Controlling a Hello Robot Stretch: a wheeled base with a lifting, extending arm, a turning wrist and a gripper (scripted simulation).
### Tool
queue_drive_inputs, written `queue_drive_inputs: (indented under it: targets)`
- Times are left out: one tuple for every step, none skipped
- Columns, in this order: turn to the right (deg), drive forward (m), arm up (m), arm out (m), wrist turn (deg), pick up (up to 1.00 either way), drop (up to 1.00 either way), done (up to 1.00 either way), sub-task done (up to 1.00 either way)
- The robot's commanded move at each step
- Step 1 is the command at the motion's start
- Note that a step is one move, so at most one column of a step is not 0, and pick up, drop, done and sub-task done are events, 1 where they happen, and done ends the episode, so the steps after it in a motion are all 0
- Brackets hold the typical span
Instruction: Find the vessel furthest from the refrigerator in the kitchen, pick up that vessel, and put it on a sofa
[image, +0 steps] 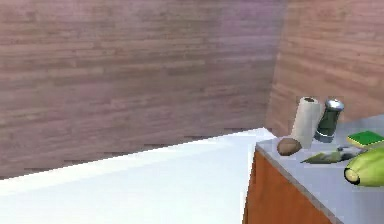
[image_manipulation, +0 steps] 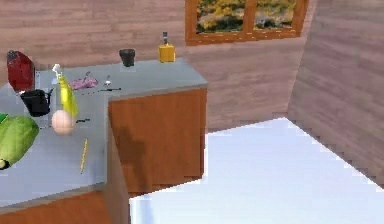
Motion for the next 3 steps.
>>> queue_drive_inputs:
  targets:
    - [0.0, 0.80, 0.00, 0.00, 0.0, 0.00, 0.00, 0.00, 0.00]
    - [24.0, 0.00, 0.00, 0.00, 0.0, 0.00, 0.00, 0.00, 0.00]
    - [3.0, 0.00, 0.00, 0.00, 0.0, 0.00, 0.00, 0.00, 0.00]
